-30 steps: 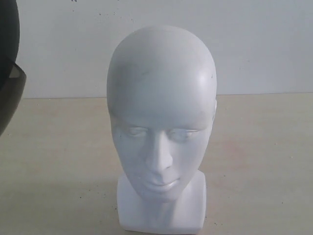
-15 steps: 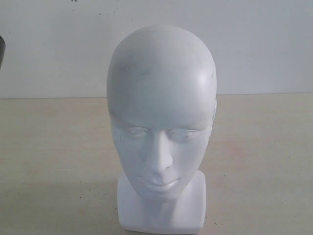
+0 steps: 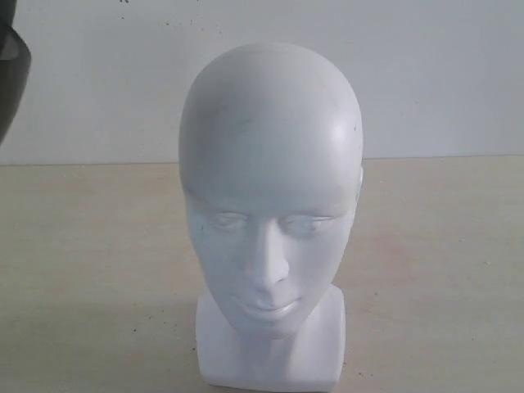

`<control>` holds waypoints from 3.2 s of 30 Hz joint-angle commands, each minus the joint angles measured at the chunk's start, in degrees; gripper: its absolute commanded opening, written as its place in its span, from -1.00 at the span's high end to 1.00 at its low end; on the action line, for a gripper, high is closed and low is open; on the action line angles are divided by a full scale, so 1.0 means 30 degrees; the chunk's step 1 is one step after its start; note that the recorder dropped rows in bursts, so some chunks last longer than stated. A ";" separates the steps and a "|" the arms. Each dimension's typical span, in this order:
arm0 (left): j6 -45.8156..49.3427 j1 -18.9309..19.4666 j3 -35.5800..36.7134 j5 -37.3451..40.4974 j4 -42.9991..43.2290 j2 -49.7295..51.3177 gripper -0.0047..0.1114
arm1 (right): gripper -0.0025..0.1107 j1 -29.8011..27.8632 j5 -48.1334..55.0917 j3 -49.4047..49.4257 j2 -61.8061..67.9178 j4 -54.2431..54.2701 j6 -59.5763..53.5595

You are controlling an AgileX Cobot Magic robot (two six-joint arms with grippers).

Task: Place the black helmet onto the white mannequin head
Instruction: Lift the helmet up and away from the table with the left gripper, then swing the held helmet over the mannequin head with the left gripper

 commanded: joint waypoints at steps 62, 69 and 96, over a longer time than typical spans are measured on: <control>0.8735 -0.0212 -0.4226 -2.2291 -2.4025 1.6041 0.84 | 0.96 0.0001 -0.0221 0.0004 -0.0078 -0.0111 -0.0013; 0.8570 -0.0212 -0.4226 -2.2291 -2.4650 1.6746 0.84 | 0.96 0.0001 -0.0221 0.0004 -0.0078 -0.0111 -0.0013; 0.8882 0.2088 -0.1305 -2.2291 -2.3189 1.6742 0.84 | 0.96 0.0001 -0.0174 0.0004 -0.0078 -0.0111 -0.0013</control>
